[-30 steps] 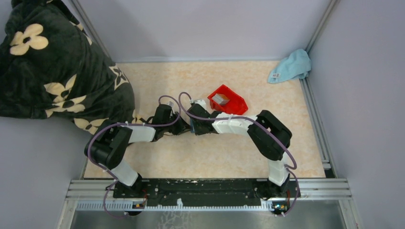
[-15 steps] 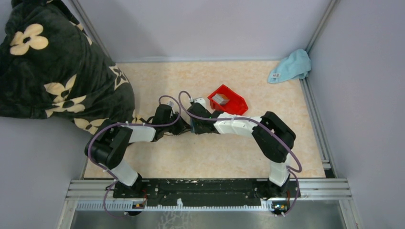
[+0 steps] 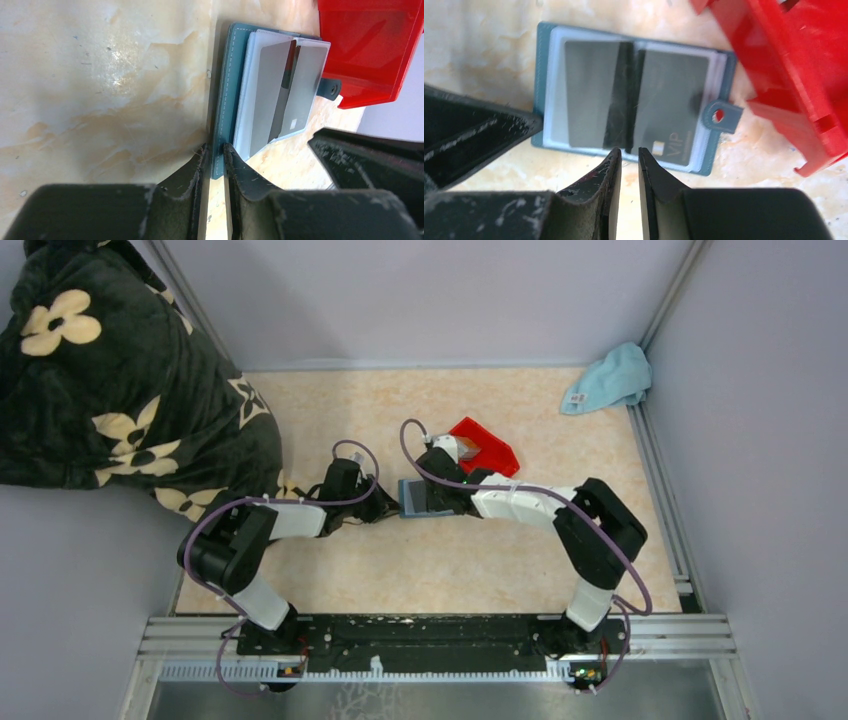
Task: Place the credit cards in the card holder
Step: Insert the credit card into the card holder, then move the storage box to the center of the board.
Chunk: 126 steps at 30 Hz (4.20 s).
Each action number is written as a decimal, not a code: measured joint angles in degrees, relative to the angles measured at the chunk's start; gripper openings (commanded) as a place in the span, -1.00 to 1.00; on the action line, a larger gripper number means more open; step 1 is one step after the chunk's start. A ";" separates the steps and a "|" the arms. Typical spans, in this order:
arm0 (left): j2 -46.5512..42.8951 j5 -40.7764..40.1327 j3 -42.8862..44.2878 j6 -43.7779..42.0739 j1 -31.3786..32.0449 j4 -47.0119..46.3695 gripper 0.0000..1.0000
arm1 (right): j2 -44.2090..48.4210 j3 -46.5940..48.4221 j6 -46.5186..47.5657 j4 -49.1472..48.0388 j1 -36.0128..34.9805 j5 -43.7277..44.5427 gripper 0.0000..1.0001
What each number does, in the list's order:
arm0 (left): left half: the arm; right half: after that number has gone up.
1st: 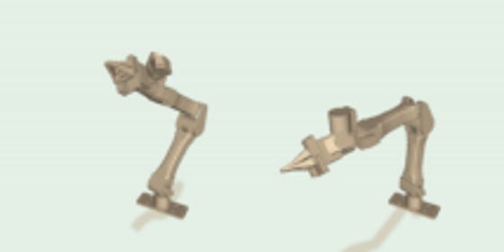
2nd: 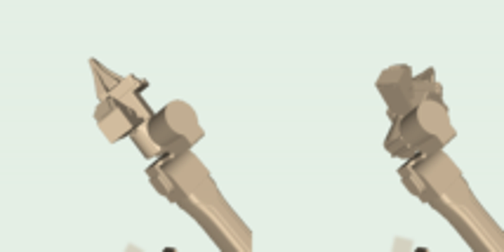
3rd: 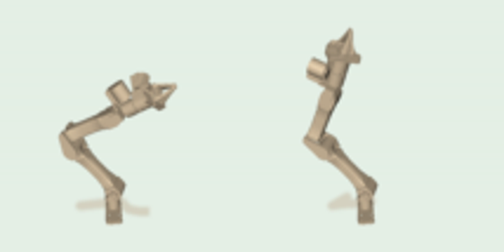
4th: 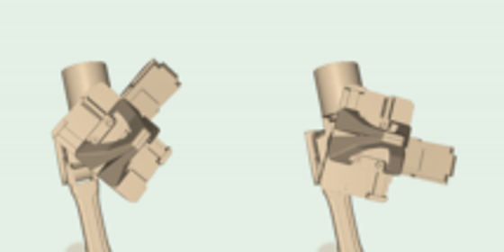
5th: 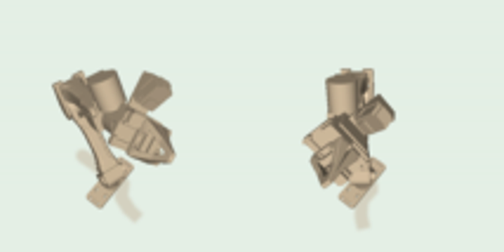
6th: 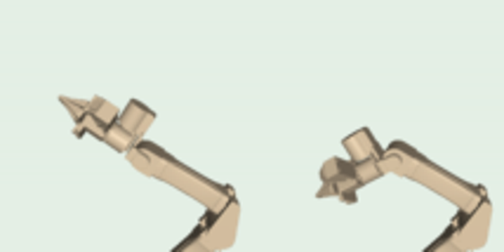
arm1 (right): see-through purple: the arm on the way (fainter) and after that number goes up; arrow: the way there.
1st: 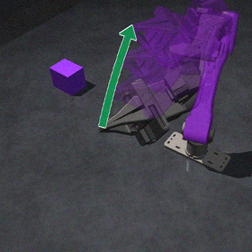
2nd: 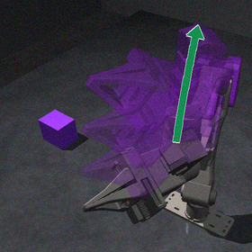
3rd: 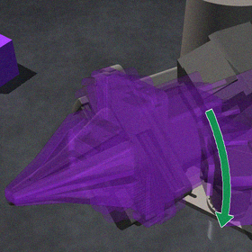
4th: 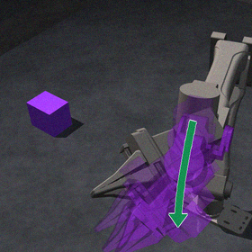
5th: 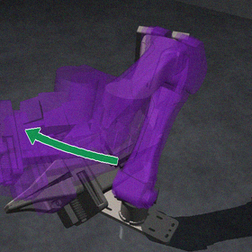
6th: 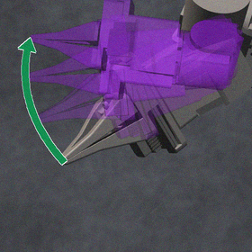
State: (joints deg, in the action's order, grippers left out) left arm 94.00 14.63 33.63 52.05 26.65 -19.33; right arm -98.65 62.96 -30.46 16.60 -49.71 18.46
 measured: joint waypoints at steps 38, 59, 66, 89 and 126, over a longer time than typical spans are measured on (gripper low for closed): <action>-0.02 0.00 0.33 -0.04 0.00 0.57 -0.53 | -6.60 0.81 -1.36 -6.45 4.37 -6.86 -0.74; -0.09 -0.02 0.42 -0.07 0.00 0.90 -0.53 | -5.60 -2.95 -5.60 -12.74 4.61 -11.10 -0.51; -0.44 -0.76 0.96 -0.31 0.26 2.56 -0.54 | 0.90 -4.09 -3.91 -11.21 4.57 -9.11 -0.26; -3.23 -2.86 -0.09 -0.96 -0.07 5.86 -0.54 | -2.32 0.87 5.55 -7.58 10.80 -0.57 -0.23; -2.78 -1.75 0.09 -1.79 -1.77 5.81 -0.52 | -9.84 4.98 12.15 -9.79 20.98 -4.92 -0.22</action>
State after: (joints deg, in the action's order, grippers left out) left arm 91.22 12.88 33.71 50.26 24.88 -13.52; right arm -108.49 67.94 -18.31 6.81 -28.73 13.54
